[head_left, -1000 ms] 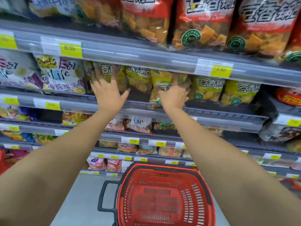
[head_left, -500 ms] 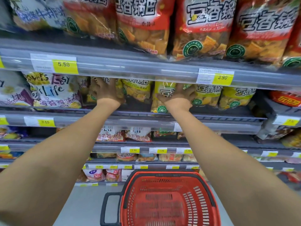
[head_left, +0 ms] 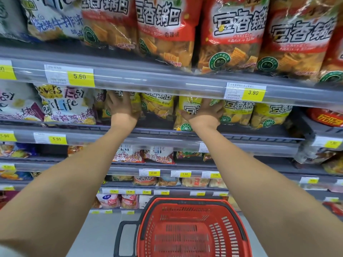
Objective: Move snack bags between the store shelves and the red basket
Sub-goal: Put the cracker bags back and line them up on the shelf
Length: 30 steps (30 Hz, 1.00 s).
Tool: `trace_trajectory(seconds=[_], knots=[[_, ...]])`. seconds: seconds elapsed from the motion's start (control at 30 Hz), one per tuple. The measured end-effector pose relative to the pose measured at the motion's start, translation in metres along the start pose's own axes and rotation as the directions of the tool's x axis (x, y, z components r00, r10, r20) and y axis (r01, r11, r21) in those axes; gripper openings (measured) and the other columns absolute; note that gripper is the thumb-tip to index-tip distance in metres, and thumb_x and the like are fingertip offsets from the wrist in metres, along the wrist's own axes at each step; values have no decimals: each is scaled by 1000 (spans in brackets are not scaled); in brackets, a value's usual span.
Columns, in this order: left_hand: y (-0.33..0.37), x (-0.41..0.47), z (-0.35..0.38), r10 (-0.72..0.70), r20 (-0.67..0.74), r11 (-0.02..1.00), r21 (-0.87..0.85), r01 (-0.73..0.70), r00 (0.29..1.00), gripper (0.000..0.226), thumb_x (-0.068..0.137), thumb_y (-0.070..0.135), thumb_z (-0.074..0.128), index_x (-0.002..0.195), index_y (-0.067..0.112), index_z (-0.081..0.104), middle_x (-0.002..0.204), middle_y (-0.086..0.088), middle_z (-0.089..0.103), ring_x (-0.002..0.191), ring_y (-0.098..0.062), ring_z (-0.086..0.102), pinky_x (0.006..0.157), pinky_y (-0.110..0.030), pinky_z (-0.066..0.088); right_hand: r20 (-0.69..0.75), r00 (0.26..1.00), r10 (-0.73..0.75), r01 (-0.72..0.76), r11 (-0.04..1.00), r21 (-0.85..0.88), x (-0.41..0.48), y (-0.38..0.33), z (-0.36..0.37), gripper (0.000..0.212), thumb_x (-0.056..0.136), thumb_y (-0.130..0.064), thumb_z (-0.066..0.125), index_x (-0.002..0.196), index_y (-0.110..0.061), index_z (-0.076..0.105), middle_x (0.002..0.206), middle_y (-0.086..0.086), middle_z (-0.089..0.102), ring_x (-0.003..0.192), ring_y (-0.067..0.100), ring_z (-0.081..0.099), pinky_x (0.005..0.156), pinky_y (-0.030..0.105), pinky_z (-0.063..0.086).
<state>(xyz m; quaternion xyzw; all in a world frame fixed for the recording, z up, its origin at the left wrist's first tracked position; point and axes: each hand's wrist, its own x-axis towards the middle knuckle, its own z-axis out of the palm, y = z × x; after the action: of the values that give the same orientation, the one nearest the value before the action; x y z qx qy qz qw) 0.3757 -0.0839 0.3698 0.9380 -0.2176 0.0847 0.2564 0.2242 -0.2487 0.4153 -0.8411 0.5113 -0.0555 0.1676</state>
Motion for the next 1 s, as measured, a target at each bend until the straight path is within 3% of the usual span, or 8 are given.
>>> trace_trajectory(seconds=[0.2, 0.33, 0.4, 0.57, 0.7, 0.8, 0.9, 1.0], knots=[[17, 17, -2, -72, 192, 979, 199, 33, 979, 93, 78, 50, 73, 147, 13, 22, 157, -26, 3, 143, -48, -1, 112, -66, 5, -8, 1000, 4, -4, 1000, -2, 3, -1, 2, 99, 71, -74, 61, 145, -21, 21, 156, 22, -4, 143, 40, 7, 104, 57, 33], [31, 7, 0, 269, 134, 931, 218, -293, 954, 100, 78, 66, 61, 149, 10, 18, 155, -22, 18, 143, -42, 13, 116, -59, 3, -31, 999, 6, -6, 1000, -10, 2, -1, 5, 100, 72, -74, 61, 145, -19, 20, 155, 24, -1, 142, 42, 9, 103, 56, 34], [45, 3, 1, 325, 152, 929, 133, -345, 933, 95, 81, 65, 59, 148, 11, 20, 155, -18, 20, 143, -38, 16, 118, -52, 9, -48, 999, 10, -11, 1000, -12, 1, -1, 6, 100, 72, -73, 61, 144, -18, 20, 155, 24, 0, 141, 41, 11, 104, 53, 33], [73, 3, 26, 138, 201, 990, -47, -131, 970, 94, 78, 60, 65, 148, 14, 22, 156, -19, 16, 145, -37, 11, 115, -50, 14, -60, 998, 13, -11, 999, 36, 2, -2, 8, 99, 73, -70, 63, 147, -21, 17, 155, 24, -1, 142, 40, 11, 106, 52, 31], [79, 6, 43, 28, 110, 1000, 8, -29, 993, 86, 77, 52, 70, 143, 15, 30, 148, -24, 25, 138, -38, 23, 110, -42, 26, -99, 995, -5, 13, 997, 75, 3, -1, 11, 99, 72, -67, 67, 147, -23, 18, 155, 27, -1, 142, 42, 12, 108, 53, 28], [92, 1, 47, -66, 88, 998, 17, 64, 994, 75, 83, 39, 70, 143, 17, 29, 152, -27, 17, 139, -40, 22, 109, -45, 27, -121, 993, -11, 20, 997, 73, 5, -1, 13, 101, 70, -68, 68, 146, -22, 19, 154, 28, 0, 142, 42, 12, 108, 53, 28], [108, -6, 55, -181, -14, 984, 6, 181, 983, 62, 89, 27, 65, 141, 23, 31, 152, -25, 18, 134, -38, 28, 102, -45, 33, -148, 989, -11, 26, 995, 100, 7, 0, 17, 101, 69, -68, 69, 145, -22, 21, 153, 28, 3, 140, 43, 15, 105, 53, 32], [110, -6, 64, -178, -44, 984, 19, 179, 983, 55, 97, 17, 48, 146, 27, 26, 154, -26, 14, 136, -38, 27, 99, -48, 37, -160, 987, -15, 32, 994, 103, 9, 1, 20, 99, 68, -67, 70, 144, -23, 24, 153, 27, 5, 138, 42, 18, 102, 51, 35]])
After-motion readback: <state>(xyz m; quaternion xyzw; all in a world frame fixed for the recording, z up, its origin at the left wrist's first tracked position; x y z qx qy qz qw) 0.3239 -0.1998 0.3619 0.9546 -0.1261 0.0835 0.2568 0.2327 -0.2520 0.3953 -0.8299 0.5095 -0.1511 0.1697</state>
